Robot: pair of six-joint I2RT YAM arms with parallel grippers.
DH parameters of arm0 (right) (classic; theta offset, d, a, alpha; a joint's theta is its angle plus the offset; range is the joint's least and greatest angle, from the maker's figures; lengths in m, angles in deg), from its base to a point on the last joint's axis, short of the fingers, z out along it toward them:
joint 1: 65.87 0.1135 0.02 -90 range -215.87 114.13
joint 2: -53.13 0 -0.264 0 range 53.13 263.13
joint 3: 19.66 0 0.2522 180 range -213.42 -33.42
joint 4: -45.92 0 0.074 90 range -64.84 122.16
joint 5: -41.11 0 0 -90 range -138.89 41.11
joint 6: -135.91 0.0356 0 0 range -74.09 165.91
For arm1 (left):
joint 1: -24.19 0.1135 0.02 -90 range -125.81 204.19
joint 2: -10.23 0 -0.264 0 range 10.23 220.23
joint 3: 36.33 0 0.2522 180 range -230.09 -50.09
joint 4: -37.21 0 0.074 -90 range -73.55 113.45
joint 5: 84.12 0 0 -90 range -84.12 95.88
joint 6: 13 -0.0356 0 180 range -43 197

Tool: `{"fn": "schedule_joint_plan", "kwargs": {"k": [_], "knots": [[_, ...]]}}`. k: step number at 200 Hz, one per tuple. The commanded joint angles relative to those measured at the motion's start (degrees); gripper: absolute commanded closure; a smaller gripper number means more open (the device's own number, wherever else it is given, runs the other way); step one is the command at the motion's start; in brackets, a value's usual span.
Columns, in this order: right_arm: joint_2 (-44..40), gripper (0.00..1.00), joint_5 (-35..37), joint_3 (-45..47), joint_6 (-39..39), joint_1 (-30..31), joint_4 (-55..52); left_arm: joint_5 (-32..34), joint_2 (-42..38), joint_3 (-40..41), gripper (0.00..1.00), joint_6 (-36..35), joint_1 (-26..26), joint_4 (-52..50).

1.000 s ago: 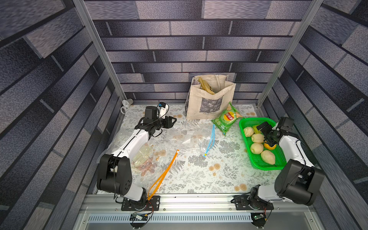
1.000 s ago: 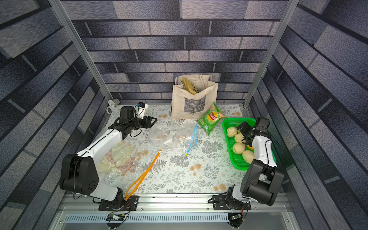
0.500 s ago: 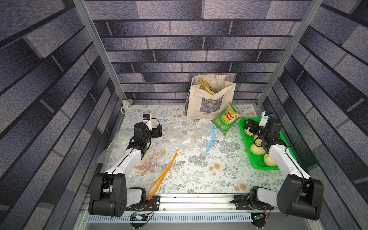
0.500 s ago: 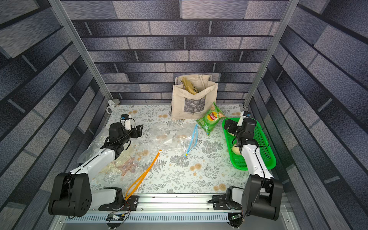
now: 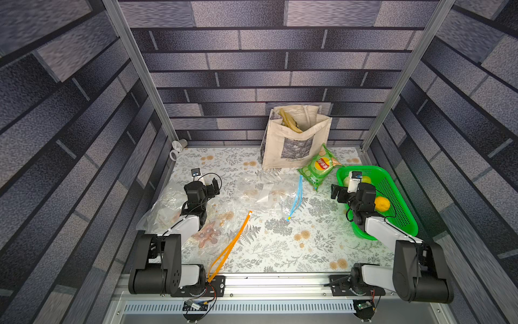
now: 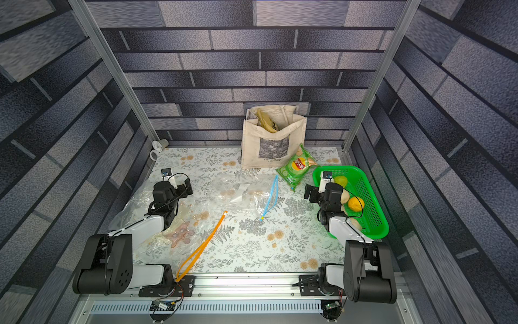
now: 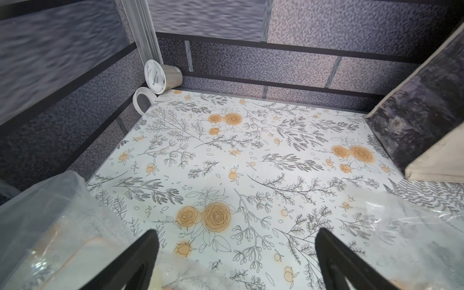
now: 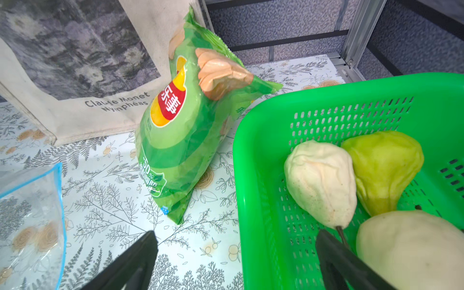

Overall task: Open the zip-top bag and take out the pear
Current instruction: Place the pear in the basket, then reset both arms

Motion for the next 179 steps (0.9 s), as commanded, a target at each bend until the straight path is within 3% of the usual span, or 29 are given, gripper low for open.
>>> {"fn": "schedule_joint_plan", "kwargs": {"k": [1,62,100,115,134,179], "knots": [[0.55,0.0,2.86,3.45,-0.26,0.97,9.9,2.84,-1.59,0.66,0.0,1.94,1.28,-4.44],[9.78,0.0,1.92,5.24,-1.75,1.48,21.89,0.18,1.64,9.13,0.0,-0.25,1.77,13.49],[14.05,0.0,2.83,6.09,-1.36,1.56,27.1,-2.26,12.31,11.53,0.0,-0.59,2.55,28.5],[14.32,0.0,3.08,6.26,-1.15,1.52,27.71,-1.55,10.61,7.54,0.0,-0.38,2.23,17.91],[14.35,0.0,3.14,5.62,-1.25,1.55,26.6,-1.77,11.29,4.82,0.0,-0.44,2.28,13.65],[14.37,0.0,3.23,5.43,-1.47,1.74,26.08,0.94,11.69,5.42,0.0,-0.94,1.23,15.77]]}}
